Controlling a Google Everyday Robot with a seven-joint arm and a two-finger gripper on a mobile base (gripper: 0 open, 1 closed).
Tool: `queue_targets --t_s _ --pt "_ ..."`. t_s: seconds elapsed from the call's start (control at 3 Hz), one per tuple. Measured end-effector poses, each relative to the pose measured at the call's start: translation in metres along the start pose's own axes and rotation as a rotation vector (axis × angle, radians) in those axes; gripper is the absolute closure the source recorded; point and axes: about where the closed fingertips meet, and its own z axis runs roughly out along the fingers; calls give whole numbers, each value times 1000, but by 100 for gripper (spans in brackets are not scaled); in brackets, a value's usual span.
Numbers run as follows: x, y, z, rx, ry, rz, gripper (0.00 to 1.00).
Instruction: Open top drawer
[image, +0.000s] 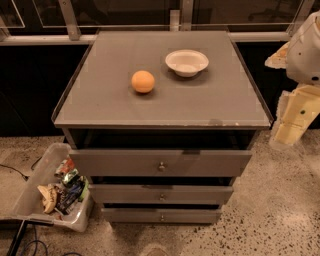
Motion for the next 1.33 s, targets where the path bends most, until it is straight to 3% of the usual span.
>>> queue_targets --t_s 0.33,0.67,1.0,1.33 --pt "0 0 0 0 0 0 0" --pt "-3 1 12 -5 -43 -17 0" --pt "-4 9 41 -35 -165 -61 0" --pt "-9 30 69 -66 -291 -148 0"
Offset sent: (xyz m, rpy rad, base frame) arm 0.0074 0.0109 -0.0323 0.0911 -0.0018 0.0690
